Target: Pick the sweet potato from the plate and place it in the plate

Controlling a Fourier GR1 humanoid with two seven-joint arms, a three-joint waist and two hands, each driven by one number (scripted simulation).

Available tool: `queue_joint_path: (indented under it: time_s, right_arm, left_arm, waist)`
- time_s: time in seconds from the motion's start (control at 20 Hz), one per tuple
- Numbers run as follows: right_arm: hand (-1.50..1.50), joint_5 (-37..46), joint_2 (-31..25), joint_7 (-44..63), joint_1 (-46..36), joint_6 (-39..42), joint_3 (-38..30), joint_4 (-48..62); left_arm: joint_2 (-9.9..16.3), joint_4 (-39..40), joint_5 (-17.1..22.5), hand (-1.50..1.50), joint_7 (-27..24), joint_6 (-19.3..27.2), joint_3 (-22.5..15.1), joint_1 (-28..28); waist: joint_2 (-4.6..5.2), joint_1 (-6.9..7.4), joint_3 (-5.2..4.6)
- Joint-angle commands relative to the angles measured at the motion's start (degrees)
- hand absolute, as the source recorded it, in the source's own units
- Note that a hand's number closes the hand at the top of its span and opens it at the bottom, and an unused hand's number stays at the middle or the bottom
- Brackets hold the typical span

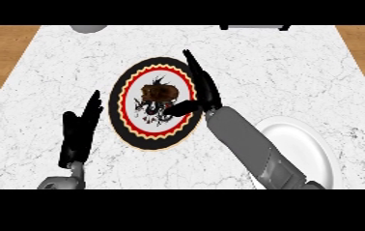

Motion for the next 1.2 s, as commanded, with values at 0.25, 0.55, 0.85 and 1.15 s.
queue_joint_path:
  time_s: [0.25,0.55,0.85,1.15]
  right_arm:
    - [-1.5,5.18,-2.81,-1.15,3.51,2.81,-6.55,-0.12]
    - [-1.5,8.96,-2.42,-2.67,5.8,1.8,-10.58,-0.15]
    - [-1.5,10.12,-1.89,-11.53,7.08,4.04,-16.46,5.81]
    - [-1.5,10.36,-6.03,-10.49,7.25,4.62,-21.58,5.99]
  left_arm:
    - [-1.08,0.98,-1.1,0.0,-4.21,0.18,0.57,3.96]
    - [0.18,-5.29,0.3,0.0,0.92,-2.27,1.02,4.21]
    - [-1.18,-5.63,-1.09,0.0,3.9,-1.42,0.2,1.92]
    - [-2.03,-2.52,-1.84,0.0,-1.12,-0.85,0.93,3.68]
  waist:
    - [-0.15,-0.64,-0.01]
    - [-0.21,-0.56,0.0]
    - [-0.07,-0.37,0.02]
    - [-0.03,-0.41,0.01]
